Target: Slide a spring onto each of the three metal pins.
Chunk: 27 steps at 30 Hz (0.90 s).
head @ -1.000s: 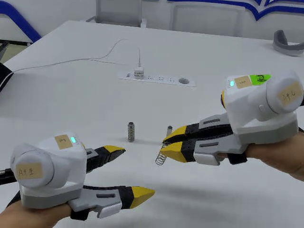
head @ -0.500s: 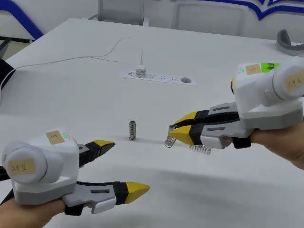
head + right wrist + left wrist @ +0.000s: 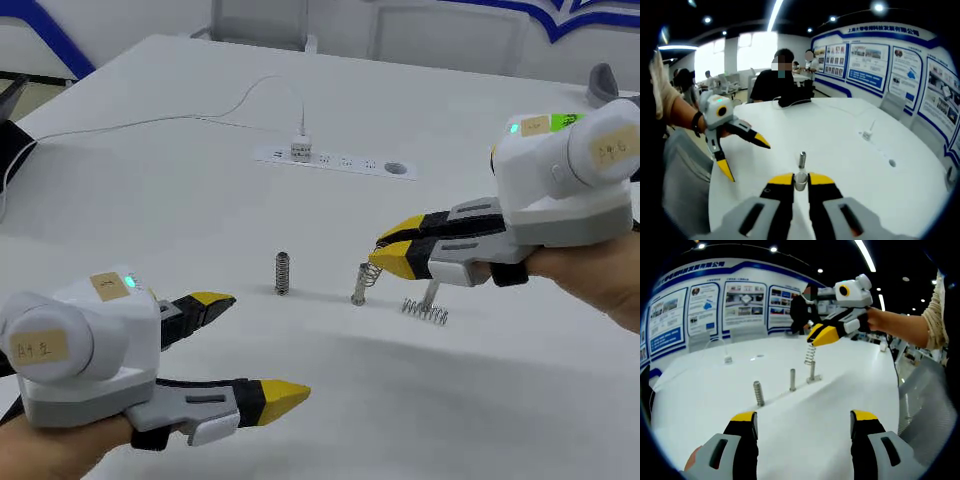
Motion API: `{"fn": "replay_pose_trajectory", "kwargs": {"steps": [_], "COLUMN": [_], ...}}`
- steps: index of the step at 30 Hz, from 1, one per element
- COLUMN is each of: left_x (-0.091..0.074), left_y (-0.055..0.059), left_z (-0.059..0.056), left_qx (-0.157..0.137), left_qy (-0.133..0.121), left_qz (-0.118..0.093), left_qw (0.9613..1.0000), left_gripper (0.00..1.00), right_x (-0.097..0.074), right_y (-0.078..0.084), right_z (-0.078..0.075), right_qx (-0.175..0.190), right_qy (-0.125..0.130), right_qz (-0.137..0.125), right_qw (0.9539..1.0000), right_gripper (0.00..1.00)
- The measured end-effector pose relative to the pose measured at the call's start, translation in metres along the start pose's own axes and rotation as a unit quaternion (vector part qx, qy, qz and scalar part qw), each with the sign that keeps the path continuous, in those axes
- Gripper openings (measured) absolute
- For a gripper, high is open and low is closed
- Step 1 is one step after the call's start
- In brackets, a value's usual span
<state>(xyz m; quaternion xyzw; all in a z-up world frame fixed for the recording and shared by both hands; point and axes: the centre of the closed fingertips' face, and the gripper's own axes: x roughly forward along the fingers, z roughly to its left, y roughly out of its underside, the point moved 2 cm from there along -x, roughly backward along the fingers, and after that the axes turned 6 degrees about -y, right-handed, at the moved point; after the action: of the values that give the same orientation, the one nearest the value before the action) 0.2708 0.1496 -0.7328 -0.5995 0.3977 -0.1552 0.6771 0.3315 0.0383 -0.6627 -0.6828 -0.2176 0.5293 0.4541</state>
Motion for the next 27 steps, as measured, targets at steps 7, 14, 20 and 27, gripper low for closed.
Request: {"fn": "replay_pose_trajectory", "kwargs": {"steps": [7,14,20,27], "left_x": [0.0,-0.001,-0.002,-0.003], "left_y": [-0.001,0.001,0.002,0.004], "left_z": [0.0,0.001,0.003,0.004], "left_qx": [-0.002,-0.004,-0.007,-0.008], "left_qy": [-0.001,-0.003,-0.005,-0.006], "left_qz": [-0.001,0.0,0.0,0.002], "left_qw": [1.0,1.0,1.0,0.9999], "left_gripper": [0.77,0.77,0.77,0.76], "right_x": [0.005,0.014,0.024,0.029], "right_y": [0.001,0.004,0.01,0.018], "right_z": [-0.015,-0.029,-0.035,-0.039], "right_qx": [0.0,0.001,0.004,0.007], "right_qy": [0.014,0.025,0.024,0.021], "right_qz": [0.009,0.019,0.033,0.048], "right_qw": [0.9999,0.9995,0.9992,0.9986], "right_gripper": [0.11,0.11,0.11,0.12]}}
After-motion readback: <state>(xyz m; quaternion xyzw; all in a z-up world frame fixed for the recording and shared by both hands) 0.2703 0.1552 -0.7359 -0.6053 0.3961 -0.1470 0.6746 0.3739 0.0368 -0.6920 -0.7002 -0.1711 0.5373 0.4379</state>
